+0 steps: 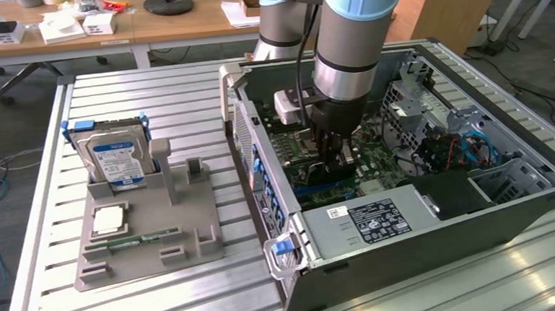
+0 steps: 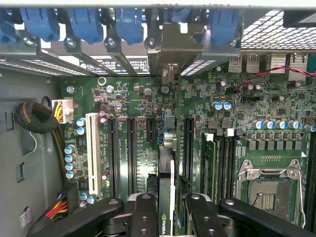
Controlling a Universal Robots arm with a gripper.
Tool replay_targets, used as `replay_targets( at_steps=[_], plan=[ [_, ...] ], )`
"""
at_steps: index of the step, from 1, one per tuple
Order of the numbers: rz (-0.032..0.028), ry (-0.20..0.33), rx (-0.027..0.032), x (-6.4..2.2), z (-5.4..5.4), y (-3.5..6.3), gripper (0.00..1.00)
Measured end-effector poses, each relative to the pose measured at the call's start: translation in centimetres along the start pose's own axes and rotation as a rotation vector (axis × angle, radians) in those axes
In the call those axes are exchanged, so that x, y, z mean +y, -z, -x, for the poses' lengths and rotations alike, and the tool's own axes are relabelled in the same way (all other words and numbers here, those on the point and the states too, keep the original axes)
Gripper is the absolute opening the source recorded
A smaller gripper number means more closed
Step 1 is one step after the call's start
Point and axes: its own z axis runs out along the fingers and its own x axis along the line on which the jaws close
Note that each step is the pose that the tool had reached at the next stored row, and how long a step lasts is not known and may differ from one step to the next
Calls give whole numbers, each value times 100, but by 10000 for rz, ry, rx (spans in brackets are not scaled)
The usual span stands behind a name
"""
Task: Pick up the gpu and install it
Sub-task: 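Insert the gpu into the slot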
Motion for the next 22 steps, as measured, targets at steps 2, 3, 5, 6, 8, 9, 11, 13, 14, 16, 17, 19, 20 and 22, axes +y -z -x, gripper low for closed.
replay_targets(
  at_steps=[2, 3, 5, 6, 8, 9, 11, 13, 14, 16, 17, 19, 20, 22],
  plan=[
    [0, 0, 0, 0, 0, 0, 26],
    [0, 0, 0, 0, 0, 0, 26],
    [0, 0, 0, 0, 0, 0, 26],
    [0, 0, 0, 0, 0, 0, 26],
    [-15, -1, -3, 3, 0, 0, 26],
    [-42, -3, -19, 5, 0, 0, 26],
    [-100, -2, -51, 9, 0, 0, 26],
    [-108, -1, -53, 8, 0, 0, 26],
    [-108, -1, -53, 8, 0, 0, 26],
    [-108, -1, -52, 9, -1, -12, 26],
    [-107, -1, -51, 9, -1, -18, 26],
    [-109, -1, -53, 9, -1, -28, 26],
    [-107, 0, -51, 10, -1, -29, 26],
    [-106, 0, -51, 10, -1, -30, 26]
  ],
)
